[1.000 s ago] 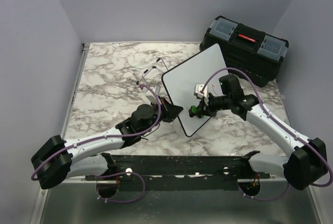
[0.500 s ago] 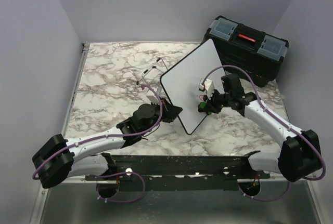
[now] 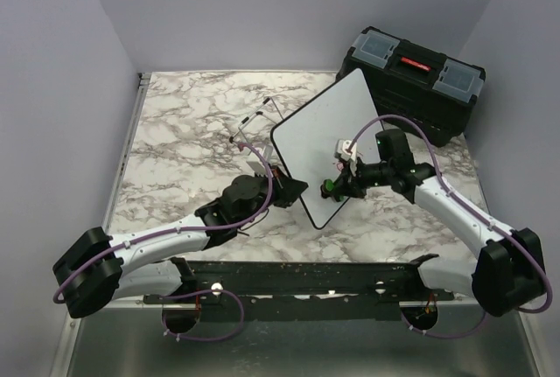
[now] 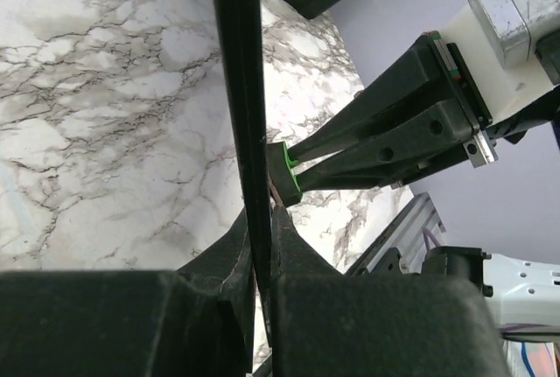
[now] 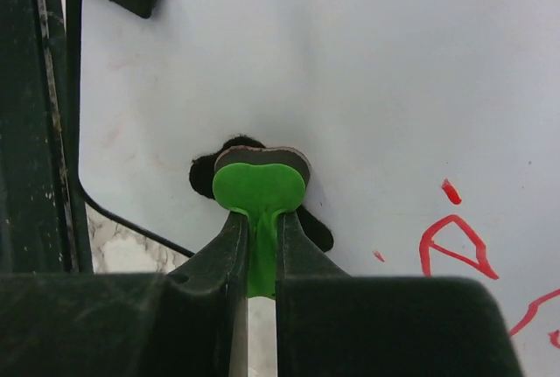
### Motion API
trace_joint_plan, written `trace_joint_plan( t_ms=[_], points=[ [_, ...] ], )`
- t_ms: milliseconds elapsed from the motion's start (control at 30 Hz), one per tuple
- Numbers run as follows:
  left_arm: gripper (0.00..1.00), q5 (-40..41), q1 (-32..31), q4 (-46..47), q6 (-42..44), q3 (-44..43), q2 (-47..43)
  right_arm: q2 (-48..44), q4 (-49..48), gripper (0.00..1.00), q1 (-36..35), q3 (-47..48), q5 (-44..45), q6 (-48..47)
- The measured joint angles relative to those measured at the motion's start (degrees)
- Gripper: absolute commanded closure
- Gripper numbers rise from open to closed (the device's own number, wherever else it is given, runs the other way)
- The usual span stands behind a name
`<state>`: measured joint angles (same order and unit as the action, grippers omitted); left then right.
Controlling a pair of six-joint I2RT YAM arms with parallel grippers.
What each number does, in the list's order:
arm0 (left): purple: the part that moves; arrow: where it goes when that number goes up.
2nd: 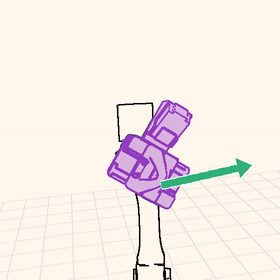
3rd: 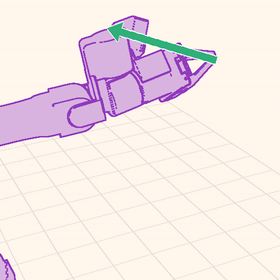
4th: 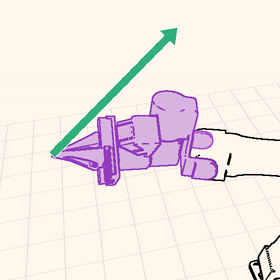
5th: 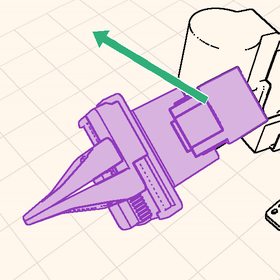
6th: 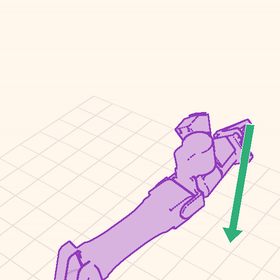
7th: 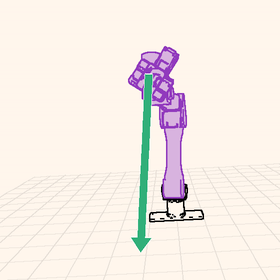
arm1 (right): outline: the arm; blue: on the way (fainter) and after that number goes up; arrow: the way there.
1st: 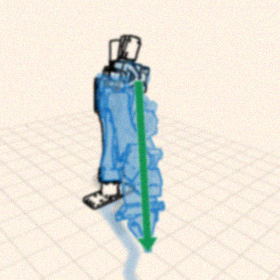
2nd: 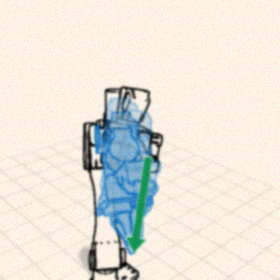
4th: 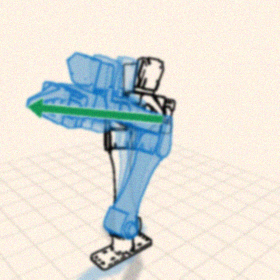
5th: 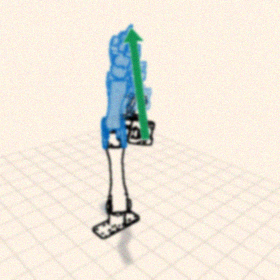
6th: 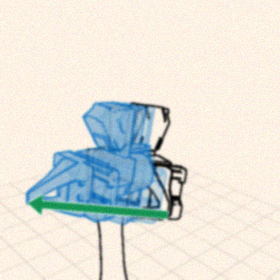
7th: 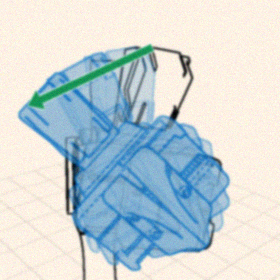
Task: Erase the whiteboard
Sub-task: Erase the whiteboard at the center of the board.
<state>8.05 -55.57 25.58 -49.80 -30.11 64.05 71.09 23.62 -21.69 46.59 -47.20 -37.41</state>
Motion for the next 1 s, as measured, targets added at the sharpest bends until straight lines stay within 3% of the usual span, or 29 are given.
trace_joint_plan(
  t_ms=[133,233,333,467,633,800,900,1000],
  points=[
    [1.00,-0.61,0.00,-0.07,0.24,0.00,0.11,-4.48,-10.73,0.99,-0.07,-5.86,5.55,11.10],
    [1.00,-0.52,0.22,-0.02,0.17,0.00,0.15,-3.78,-16.59,0.99,-0.26,-5.03,12.26,17.11],
    [1.00,0.20,0.48,0.02,-0.22,0.04,0.13,0.00,-18.88,0.99,0.07,-1.31,18.27,19.39],
    [1.00,0.24,0.46,0.02,-0.63,0.72,-0.66,1.29,-19.43,0.99,2.91,-2.03,19.52,17.94],
    [1.00,-0.42,0.22,-0.13,-0.57,1.57,-2.08,-1.49,-12.15,0.99,4.92,-5.68,14.49,7.32],
    [1.00,-1.29,0.07,0.02,-0.31,1.68,-2.12,-2.05,1.44,0.99,4.15,-5.62,1.64,-5.86],
    [1.00,-1.66,0.04,0.28,-0.15,1.90,-2.12,-1.49,2.45,0.99,2.71,-4.81,-2.36,-4.72],
    [1.00,-1.70,0.07,0.59,-0.09,2.12,-2.12,-0.90,-3.65,0.99,2.19,-3.30,-3.37,3.52]
  ],
)
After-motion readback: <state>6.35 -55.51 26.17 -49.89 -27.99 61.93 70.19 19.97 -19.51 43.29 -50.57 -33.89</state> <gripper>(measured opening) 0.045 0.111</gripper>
